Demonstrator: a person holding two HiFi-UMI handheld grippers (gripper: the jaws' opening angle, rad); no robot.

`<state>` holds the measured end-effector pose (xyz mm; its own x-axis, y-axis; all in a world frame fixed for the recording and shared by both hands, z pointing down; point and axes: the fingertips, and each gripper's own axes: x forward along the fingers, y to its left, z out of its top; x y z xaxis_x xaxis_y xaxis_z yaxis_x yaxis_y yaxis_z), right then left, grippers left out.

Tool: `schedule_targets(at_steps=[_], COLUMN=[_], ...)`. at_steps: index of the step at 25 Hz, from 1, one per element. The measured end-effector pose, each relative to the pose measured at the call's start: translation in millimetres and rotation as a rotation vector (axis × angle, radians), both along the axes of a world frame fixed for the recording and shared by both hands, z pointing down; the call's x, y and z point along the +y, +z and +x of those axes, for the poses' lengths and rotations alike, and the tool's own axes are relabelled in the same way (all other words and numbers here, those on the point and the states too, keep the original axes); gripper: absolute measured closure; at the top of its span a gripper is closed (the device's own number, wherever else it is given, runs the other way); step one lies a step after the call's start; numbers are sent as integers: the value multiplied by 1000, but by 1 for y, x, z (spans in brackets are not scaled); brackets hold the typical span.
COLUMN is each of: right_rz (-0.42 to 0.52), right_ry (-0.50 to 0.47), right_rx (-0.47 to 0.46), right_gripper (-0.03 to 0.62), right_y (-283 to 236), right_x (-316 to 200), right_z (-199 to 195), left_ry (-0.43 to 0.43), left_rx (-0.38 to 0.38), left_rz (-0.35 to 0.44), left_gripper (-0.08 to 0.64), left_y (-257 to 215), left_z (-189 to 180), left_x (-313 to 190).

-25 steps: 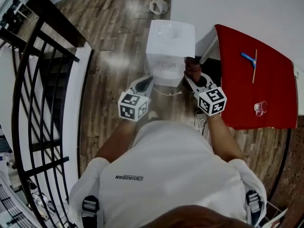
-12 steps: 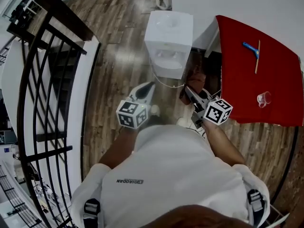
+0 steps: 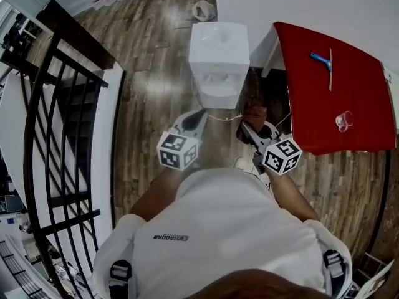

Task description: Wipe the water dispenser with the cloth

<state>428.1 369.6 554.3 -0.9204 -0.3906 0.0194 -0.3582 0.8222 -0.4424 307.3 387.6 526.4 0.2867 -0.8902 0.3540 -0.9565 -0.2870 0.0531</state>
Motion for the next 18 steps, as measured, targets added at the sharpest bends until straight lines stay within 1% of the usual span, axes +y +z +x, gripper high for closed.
schedule_targets(at_steps=[3,7,12,18], right_rz=[13,-23,-28,-40], right_ry=[25,67,106,119], right_rx=[29,11,64,102], right_gripper=[520,520,520,520], right_y=[3,6,7,14], right_x=[9,17,28,34], right_z=[-22,-41,-43,-46], left_ry=[5,13,55,71], left_rx=[11,38,36,38], left_rz=[1,-16,-16,-25], left_gripper=[559,559,559,560], left_y=[-3,-2,-7,-1], left_z=[-23,-46,-52,-58], left_x=[3,3,2,6])
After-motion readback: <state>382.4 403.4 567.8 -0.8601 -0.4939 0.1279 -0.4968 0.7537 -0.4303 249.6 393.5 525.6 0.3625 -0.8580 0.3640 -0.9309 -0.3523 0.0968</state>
